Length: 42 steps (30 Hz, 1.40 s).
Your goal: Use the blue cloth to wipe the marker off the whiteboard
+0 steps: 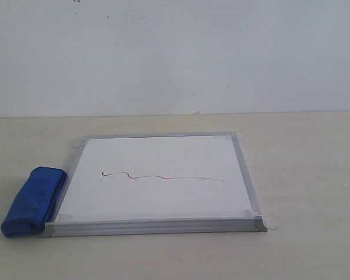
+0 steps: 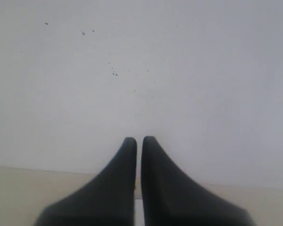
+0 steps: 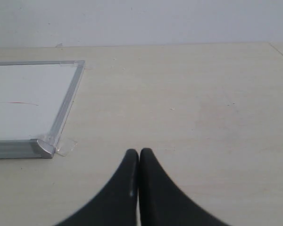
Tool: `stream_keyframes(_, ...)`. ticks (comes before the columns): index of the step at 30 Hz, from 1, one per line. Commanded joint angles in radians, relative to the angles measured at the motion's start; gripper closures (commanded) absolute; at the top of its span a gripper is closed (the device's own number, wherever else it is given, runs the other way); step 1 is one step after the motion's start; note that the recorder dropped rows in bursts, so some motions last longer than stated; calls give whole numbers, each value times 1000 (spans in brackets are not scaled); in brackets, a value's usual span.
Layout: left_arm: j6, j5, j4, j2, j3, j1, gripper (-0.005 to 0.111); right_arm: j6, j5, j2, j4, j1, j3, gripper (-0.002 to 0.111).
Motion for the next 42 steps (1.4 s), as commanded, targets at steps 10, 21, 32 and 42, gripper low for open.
stream_keyframes(10, -119, 53, -169, 3, -109, -5, 103, -1, -2, -5, -6, -8, 5, 108)
stream_keyframes(21, 298, 597, -169, 688, -645, -5, 103, 1, -3, -5, -6, -8, 5, 108)
stream_keyframes(32, 362, 428, -113, 1242, -724, -5, 103, 1, -3, -5, -6, -8, 5, 108)
stream_keyframes(42, 353, 326, -86, 1520, -724, -1, 88, 1, -3, -5, -6, -8, 5, 108)
